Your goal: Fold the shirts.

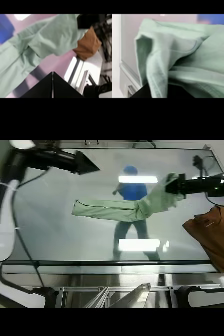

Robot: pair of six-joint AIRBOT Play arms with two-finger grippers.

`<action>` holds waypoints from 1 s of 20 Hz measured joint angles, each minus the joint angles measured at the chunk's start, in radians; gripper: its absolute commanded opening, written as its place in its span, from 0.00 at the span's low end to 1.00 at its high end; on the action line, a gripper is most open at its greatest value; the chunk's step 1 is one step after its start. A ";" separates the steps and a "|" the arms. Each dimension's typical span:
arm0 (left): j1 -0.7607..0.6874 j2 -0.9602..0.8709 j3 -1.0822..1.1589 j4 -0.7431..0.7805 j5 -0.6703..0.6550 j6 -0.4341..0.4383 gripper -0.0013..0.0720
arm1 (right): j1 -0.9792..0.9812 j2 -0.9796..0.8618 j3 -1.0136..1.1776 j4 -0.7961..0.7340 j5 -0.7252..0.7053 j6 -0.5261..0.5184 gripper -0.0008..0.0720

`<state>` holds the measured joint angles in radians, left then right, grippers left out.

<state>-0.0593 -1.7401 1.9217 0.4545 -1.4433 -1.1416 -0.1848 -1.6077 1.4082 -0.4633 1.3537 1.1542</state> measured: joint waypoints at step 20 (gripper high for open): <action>0.349 0.642 -0.927 -0.117 0.060 0.193 0.03 | 0.687 -0.365 0.492 0.219 -0.426 -0.009 0.39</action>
<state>0.2893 -1.0981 0.9951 0.3374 -1.3834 -0.9489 0.5026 -1.9732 1.8999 -0.2443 0.9279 1.1450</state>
